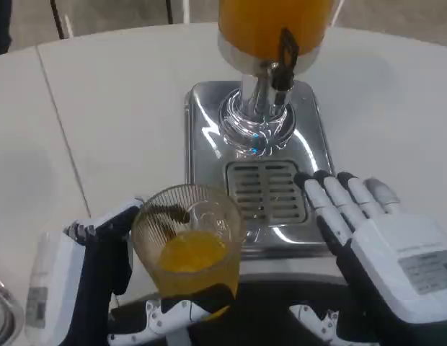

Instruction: Grasp the cup under the faucet to collect the drink, then remove the cup.

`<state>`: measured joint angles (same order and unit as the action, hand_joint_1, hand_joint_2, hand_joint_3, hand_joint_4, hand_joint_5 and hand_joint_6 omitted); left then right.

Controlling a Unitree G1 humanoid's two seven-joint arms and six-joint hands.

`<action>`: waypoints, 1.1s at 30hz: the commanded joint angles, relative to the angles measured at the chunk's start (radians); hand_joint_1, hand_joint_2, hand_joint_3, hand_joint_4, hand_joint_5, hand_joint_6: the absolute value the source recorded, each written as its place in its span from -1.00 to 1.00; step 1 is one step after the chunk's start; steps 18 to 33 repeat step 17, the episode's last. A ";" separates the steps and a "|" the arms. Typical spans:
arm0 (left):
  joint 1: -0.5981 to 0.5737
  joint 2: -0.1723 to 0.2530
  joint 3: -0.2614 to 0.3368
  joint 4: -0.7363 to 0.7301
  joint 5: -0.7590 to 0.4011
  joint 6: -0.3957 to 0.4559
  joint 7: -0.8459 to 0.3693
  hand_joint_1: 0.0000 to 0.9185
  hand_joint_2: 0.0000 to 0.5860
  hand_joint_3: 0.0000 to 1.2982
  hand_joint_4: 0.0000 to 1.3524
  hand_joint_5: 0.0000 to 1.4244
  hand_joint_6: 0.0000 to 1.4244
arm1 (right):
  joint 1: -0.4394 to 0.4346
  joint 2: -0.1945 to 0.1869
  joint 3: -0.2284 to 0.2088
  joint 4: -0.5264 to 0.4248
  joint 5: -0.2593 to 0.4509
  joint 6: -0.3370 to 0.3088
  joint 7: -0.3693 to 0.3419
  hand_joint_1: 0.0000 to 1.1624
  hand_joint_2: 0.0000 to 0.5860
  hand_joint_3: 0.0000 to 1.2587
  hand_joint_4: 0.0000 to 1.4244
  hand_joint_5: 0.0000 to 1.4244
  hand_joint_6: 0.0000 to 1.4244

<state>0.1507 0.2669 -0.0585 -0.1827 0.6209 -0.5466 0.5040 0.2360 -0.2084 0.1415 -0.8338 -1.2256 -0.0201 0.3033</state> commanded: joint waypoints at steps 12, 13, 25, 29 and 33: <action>-0.024 -0.033 0.013 -0.025 0.011 -0.031 -0.004 0.06 -0.71 0.54 0.84 1.00 1.00 | 0.020 0.013 -0.005 -0.027 0.005 -0.007 0.007 -0.25 0.30 -1.00 -1.00 -1.00 -1.00; -0.024 -0.034 0.014 -0.024 0.011 -0.031 -0.005 0.06 -0.71 0.54 0.84 1.00 1.00 | 0.022 0.015 -0.003 -0.027 0.005 -0.007 0.007 -0.25 0.30 -1.00 -1.00 -1.00 -1.00; -0.020 -0.039 0.015 -0.024 0.012 -0.029 -0.007 0.06 -0.71 0.54 0.84 1.00 1.00 | 0.015 0.022 -0.002 -0.028 0.002 -0.002 0.023 -0.25 0.30 -1.00 -1.00 -1.00 -1.00; -0.020 -0.039 0.015 -0.024 0.012 -0.029 -0.007 0.06 -0.71 0.54 0.84 1.00 1.00 | 0.015 0.022 -0.002 -0.028 0.002 -0.002 0.023 -0.25 0.30 -1.00 -1.00 -1.00 -1.00; -0.020 -0.039 0.015 -0.024 0.012 -0.029 -0.007 0.06 -0.71 0.54 0.84 1.00 1.00 | 0.015 0.022 -0.002 -0.028 0.002 -0.002 0.023 -0.25 0.30 -1.00 -1.00 -1.00 -1.00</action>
